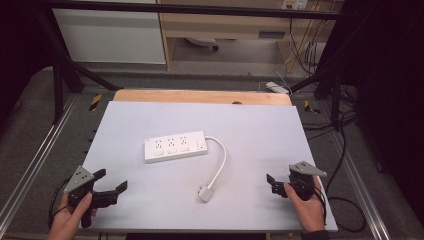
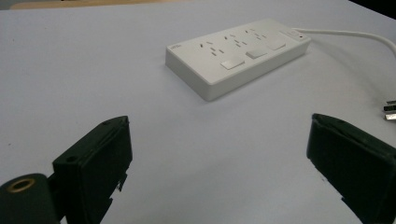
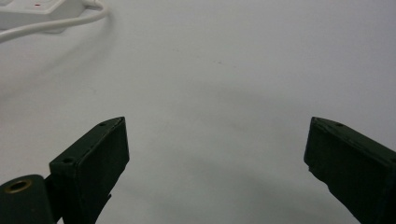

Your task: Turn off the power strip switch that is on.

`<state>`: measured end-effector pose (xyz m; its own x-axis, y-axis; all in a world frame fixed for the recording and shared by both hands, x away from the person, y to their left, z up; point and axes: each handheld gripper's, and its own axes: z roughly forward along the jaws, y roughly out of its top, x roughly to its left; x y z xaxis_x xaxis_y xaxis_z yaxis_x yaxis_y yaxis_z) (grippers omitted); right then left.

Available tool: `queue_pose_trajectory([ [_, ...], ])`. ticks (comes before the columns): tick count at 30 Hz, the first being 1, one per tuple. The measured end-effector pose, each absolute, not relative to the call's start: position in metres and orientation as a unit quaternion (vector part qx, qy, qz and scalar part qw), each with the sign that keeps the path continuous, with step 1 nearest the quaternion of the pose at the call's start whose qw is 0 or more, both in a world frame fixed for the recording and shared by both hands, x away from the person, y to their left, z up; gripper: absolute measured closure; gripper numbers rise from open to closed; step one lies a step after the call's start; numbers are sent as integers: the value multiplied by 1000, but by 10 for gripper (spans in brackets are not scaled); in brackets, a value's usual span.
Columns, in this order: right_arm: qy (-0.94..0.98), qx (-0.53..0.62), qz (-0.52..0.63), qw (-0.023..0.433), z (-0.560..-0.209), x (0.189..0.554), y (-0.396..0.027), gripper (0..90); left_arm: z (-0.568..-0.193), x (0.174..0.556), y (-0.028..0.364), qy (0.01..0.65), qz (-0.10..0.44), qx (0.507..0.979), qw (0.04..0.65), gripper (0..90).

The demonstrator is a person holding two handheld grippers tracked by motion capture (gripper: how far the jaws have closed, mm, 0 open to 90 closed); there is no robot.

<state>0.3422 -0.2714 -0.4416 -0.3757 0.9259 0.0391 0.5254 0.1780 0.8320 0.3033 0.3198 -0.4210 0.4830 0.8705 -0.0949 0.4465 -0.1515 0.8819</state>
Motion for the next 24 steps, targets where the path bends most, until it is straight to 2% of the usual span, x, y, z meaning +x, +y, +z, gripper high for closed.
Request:
queue_pose_trajectory([
  [6, 732, 493, 404, 238, -442, 343, -270, 32, -421, 303, 320, 455, 225, 725, 466, 67],
  [24, 736, 486, 411, 229, -442, 343, -269, 36, -419, 302, 318, 459, 214, 725, 467, 64],
])
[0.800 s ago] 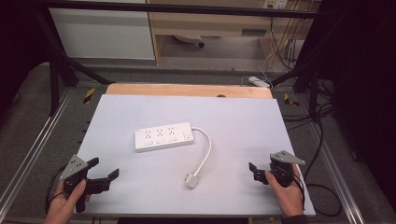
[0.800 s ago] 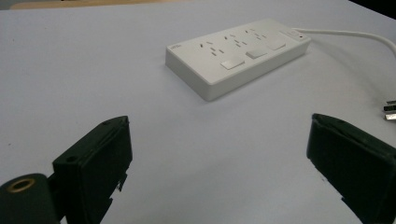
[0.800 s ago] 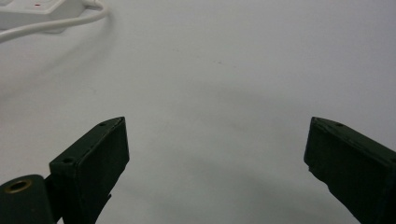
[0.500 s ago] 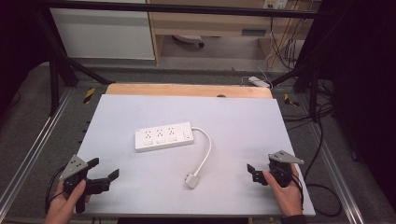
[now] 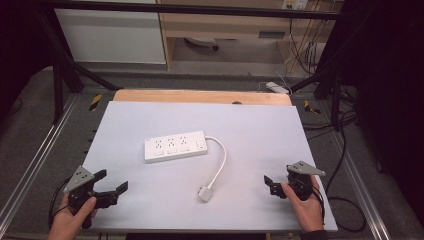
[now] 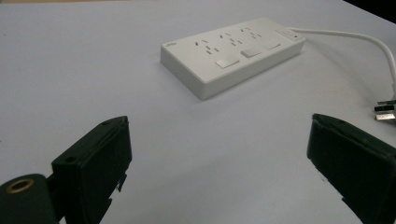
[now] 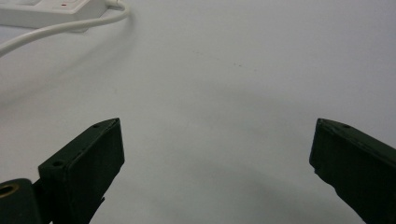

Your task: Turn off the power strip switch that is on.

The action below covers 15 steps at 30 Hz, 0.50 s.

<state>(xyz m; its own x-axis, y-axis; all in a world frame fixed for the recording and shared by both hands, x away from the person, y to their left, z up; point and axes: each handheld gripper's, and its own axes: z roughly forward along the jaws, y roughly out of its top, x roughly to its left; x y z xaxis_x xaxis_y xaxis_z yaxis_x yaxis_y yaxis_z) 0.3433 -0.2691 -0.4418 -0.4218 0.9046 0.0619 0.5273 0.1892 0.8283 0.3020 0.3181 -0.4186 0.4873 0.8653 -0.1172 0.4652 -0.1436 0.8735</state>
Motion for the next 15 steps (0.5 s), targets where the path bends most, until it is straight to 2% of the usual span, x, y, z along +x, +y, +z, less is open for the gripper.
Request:
queue_pose_trajectory([
  [15, 734, 486, 413, 232, -441, 343, -269, 37, -416, 302, 316, 466, 205, 721, 470, 66],
])
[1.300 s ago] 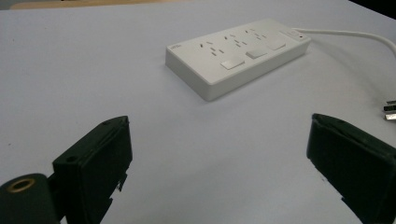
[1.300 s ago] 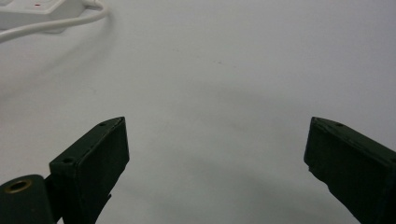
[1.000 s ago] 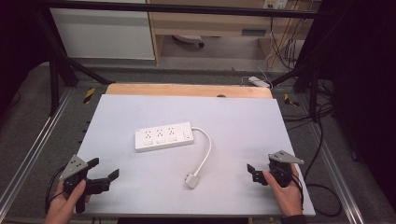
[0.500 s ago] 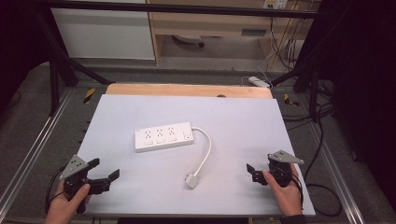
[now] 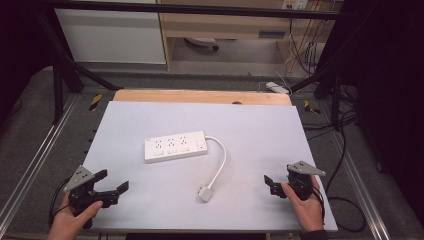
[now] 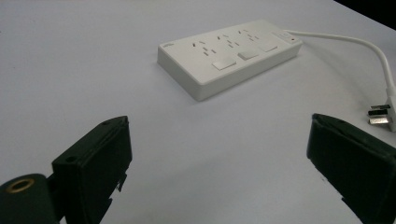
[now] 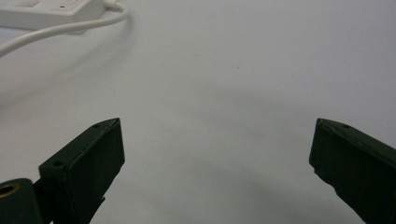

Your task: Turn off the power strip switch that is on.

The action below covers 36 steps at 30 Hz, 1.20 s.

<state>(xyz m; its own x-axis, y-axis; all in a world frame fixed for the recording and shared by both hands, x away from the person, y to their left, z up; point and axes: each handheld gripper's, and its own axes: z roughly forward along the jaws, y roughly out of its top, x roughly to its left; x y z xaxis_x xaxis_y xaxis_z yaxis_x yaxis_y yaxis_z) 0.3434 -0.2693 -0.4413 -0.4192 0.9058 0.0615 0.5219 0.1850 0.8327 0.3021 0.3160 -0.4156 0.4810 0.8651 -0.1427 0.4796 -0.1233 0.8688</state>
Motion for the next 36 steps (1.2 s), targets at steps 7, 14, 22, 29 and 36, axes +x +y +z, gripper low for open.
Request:
queue_pose_trajectory([
  [7, 732, 488, 415, 234, -441, 343, -270, 38, -412, 304, 312, 466, 198, 724, 469, 68],
  [14, 731, 487, 416, 234, -441, 343, -270, 38, -408, 308, 309, 466, 192, 729, 464, 69],
  [22, 732, 486, 417, 234, -441, 344, -269, 38, -404, 312, 304, 464, 188, 734, 459, 69],
  [29, 732, 486, 416, 233, -441, 344, -268, 38, -397, 318, 297, 462, 184, 736, 459, 70],
  [36, 732, 485, 417, 233, -441, 344, -269, 38, -390, 325, 292, 461, 183, 739, 456, 70],
])
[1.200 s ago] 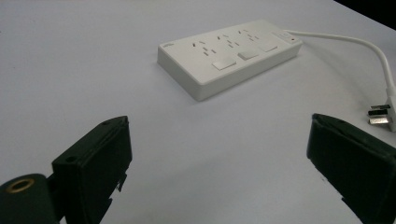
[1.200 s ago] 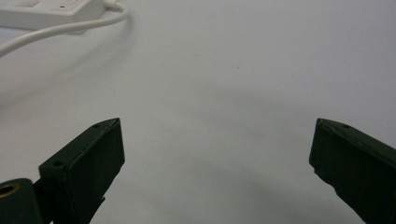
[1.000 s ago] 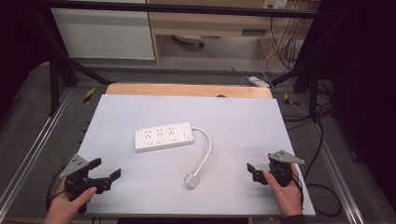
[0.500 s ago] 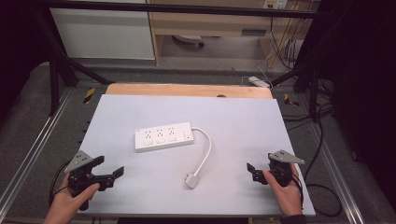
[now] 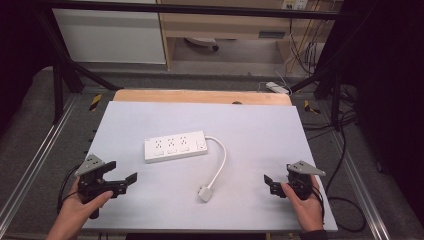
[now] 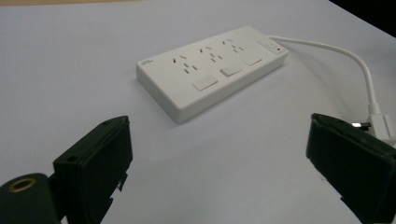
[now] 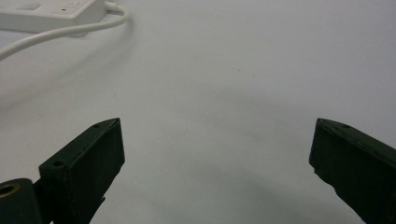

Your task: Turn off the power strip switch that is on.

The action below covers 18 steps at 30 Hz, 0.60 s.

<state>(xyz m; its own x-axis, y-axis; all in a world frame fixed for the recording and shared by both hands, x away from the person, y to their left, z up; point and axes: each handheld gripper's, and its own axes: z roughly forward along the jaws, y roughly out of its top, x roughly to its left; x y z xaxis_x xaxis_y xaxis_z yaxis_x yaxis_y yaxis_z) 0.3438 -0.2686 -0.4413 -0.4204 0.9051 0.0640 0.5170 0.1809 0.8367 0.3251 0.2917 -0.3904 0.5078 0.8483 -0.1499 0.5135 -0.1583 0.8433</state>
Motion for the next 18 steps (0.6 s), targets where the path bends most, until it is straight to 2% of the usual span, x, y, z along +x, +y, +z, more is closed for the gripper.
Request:
queue_pose_trajectory([
  [18, 732, 483, 418, 235, -441, 344, -269, 36, -382, 339, 276, 459, 174, 744, 453, 72],
])
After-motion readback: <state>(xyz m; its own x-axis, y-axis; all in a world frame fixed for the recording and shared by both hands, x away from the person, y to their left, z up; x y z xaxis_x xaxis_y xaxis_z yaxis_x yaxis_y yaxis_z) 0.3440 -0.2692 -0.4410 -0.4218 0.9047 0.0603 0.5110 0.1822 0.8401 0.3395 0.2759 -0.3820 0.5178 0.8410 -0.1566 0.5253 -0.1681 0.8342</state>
